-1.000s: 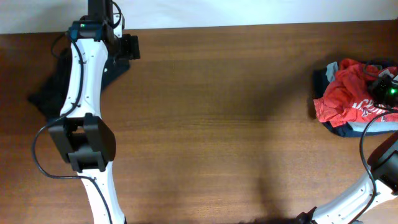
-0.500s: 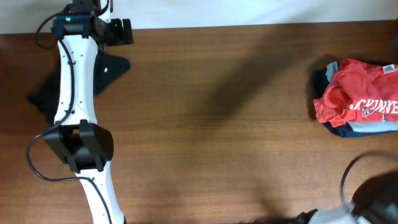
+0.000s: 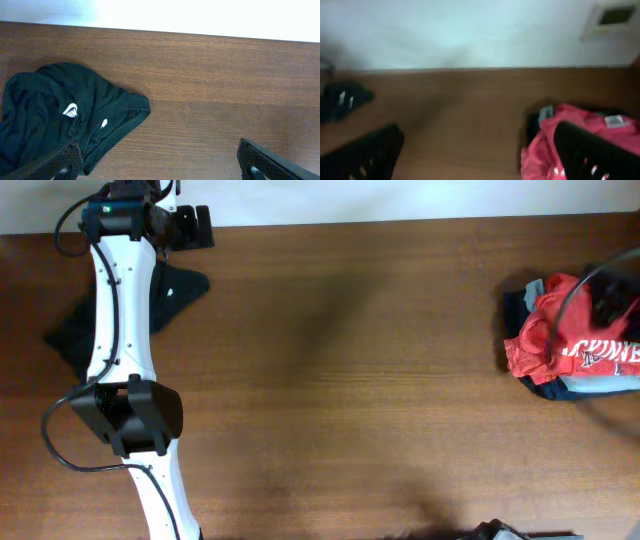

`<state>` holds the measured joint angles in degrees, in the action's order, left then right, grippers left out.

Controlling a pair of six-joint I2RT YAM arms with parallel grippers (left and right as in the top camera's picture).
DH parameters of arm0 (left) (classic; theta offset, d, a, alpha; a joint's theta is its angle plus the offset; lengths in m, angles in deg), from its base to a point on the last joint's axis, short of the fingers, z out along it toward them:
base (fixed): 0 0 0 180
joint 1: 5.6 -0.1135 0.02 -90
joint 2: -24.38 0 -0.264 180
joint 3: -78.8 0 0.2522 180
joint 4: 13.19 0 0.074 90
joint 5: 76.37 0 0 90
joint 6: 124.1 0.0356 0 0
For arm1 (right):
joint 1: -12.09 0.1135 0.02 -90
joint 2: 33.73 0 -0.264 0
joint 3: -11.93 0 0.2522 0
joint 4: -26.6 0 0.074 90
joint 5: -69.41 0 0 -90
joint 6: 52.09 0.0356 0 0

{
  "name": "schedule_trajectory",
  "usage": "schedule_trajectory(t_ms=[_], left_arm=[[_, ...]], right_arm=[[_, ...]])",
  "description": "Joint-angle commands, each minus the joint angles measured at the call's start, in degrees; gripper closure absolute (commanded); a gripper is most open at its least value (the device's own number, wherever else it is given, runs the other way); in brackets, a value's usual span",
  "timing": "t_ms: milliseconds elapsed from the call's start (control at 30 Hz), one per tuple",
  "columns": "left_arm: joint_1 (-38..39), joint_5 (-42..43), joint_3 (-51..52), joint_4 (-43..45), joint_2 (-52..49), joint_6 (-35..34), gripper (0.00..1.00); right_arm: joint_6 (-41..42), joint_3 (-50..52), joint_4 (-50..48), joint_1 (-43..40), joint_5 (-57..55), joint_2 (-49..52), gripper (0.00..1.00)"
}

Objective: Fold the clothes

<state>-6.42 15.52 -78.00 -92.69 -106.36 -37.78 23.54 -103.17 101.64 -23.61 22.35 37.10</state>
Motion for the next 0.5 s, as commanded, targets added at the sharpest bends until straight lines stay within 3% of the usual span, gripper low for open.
schedule_trajectory(t_ms=[0, 200, 467], left_arm=[[-0.04, -0.2, -0.96, -0.07, 2.14, 0.7, 0.01], [-0.04, -0.2, -0.96, -0.04, 2.12, 0.7, 0.01], [-0.04, -0.17, -0.96, -0.04, 2.12, 0.7, 0.01]], right_arm=[[-14.86, 0.07, 6.93, 4.11, 1.25, -5.46, 0.01], [-18.43, 0.07, 17.57, 8.55, 1.25, -8.41, 0.01], [-18.4, 0.09, 19.56, 9.07, 1.22, -7.45, 0.01]])
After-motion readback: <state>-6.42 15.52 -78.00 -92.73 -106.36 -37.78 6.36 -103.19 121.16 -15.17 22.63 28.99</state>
